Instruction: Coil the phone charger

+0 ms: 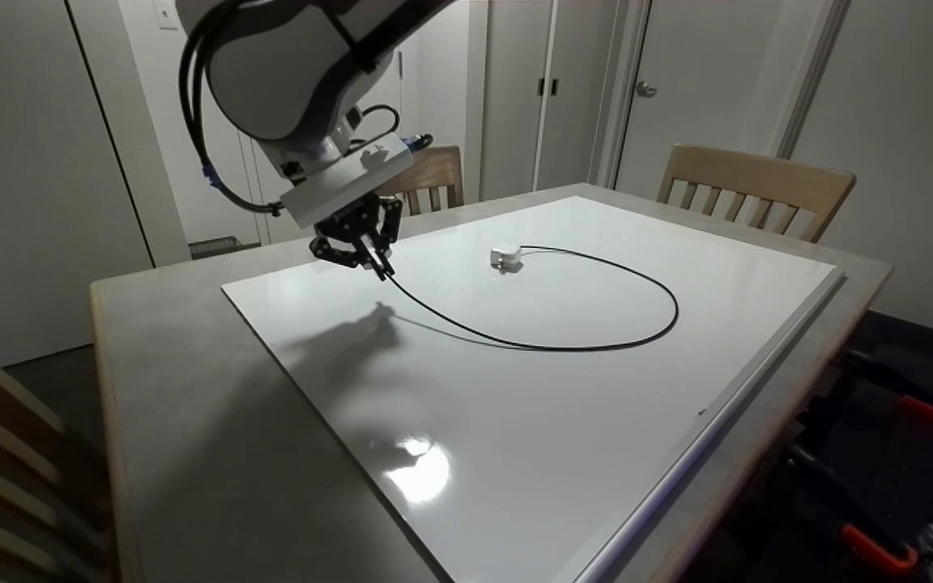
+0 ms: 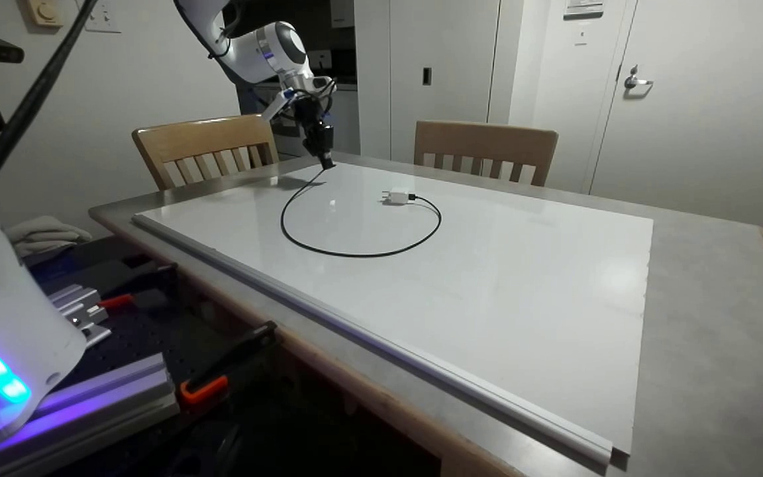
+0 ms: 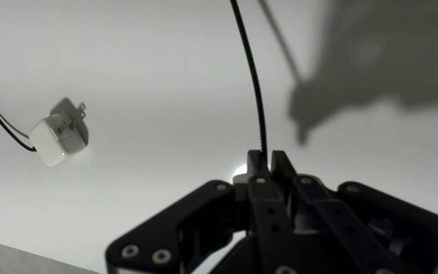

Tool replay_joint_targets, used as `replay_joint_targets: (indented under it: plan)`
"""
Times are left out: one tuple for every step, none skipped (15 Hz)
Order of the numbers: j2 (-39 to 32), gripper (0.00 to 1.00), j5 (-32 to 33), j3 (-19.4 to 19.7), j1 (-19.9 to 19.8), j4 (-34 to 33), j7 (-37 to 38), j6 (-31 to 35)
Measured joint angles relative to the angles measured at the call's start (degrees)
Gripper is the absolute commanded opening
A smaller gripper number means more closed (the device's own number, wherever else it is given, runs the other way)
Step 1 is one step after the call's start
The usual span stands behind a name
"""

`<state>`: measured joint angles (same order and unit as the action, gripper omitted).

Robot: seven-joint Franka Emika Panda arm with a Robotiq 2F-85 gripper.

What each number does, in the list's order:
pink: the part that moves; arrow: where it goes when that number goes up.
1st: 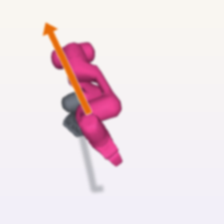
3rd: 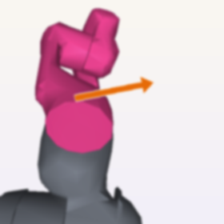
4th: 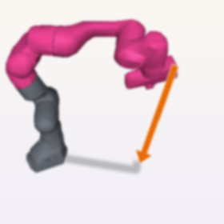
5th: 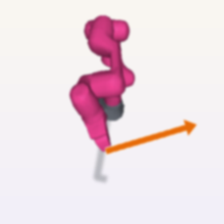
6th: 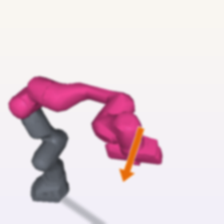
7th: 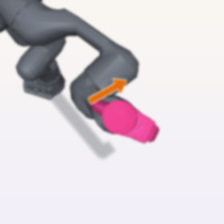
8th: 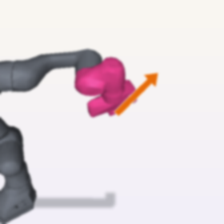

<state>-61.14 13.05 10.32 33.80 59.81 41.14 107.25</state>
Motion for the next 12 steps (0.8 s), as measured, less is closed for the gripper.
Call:
replay_joint_targets:
  plan:
    - [0.0, 0.02, 0.0, 0.0, 0.0, 0.0, 0.0, 0.0]
    - [-0.1, 0.02, 0.0, 0.0, 0.0, 0.0, 0.0, -0.1]
    - [-0.1, 0.02, 0.0, 0.0, 0.0, 0.0, 0.2, -0.2]
    - [-0.2, 0.02, 0.0, 0.1, -0.1, 0.0, 0.8, -0.3]
    - [-0.2, 0.02, 0.0, 0.2, -0.3, 0.0, 1.7, -0.3]
    - [-0.3, 0.02, 0.0, 0.6, -0.5, 0.0, 2.9, -0.4]
    - [-0.4, 0.02, 0.0, 0.9, -0.8, 0.0, 4.3, -0.4]
    - [-0.4, 0.02, -0.1, 1.3, -1.2, 0.0, 5.7, -0.4]
    - [-0.4, 0.02, -0.2, 1.6, -1.7, 0.0, 7.1, -0.4]
    - [-0.5, 0.02, -0.3, 1.9, -2.3, 0.1, 8.5, -0.3]
    - [-0.5, 0.02, -0.6, 2.1, -3.0, 0.2, 9.7, -0.3]
    - [-0.5, 0.02, -1.1, 2.2, -3.7, 0.3, 11.1, -0.2]
